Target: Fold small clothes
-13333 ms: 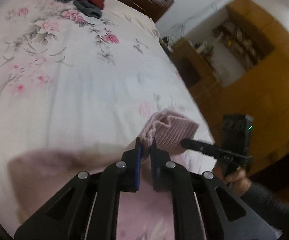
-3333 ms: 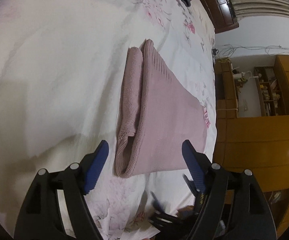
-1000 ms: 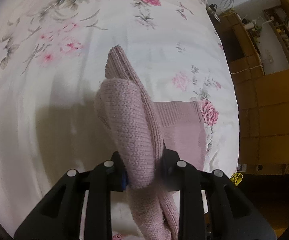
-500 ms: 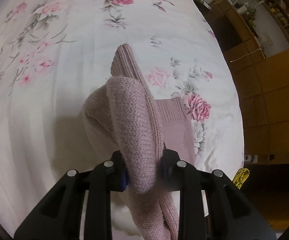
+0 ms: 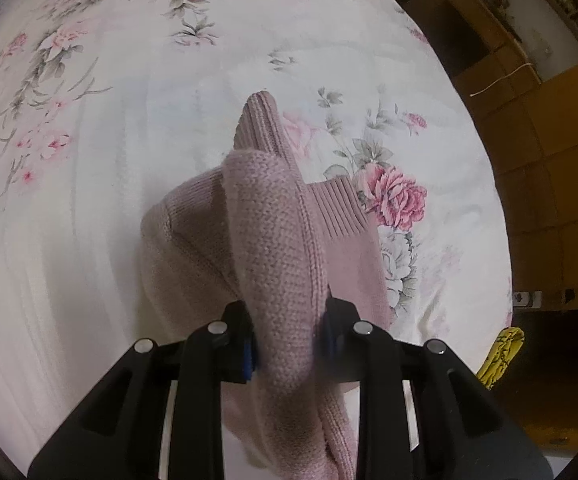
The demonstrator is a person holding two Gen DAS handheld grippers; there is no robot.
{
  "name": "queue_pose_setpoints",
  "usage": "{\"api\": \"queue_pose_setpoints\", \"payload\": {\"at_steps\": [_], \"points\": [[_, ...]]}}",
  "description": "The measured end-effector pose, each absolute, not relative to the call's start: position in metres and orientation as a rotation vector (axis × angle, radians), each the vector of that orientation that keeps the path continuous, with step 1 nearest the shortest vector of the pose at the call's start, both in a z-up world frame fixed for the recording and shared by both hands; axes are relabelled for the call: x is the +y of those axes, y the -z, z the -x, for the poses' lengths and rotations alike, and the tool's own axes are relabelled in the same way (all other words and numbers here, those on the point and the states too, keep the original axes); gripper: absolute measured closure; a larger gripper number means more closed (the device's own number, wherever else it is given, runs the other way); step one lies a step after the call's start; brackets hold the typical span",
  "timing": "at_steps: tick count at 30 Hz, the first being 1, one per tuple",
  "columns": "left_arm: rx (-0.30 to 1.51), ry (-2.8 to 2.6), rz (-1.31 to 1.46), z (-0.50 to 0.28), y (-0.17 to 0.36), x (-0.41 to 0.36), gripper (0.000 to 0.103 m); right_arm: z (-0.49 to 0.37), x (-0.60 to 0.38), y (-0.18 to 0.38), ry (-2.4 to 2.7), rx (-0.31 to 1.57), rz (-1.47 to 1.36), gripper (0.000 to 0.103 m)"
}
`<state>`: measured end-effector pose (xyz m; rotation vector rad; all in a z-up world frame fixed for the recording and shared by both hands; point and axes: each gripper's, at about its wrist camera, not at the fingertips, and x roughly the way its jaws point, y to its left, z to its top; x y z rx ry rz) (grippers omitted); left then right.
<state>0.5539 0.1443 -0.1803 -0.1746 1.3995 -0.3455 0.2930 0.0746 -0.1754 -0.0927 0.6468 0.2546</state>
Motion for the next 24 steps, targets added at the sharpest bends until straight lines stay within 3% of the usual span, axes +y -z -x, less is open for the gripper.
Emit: {"api": "queue_pose_setpoints", "payload": {"at_steps": [24], "points": [[1.401, 0.292, 0.005, -0.549, 0.249, 0.042, 0.079, -0.296, -0.016, 0.233, -0.183, 0.749, -0.073, 0.093]]}}
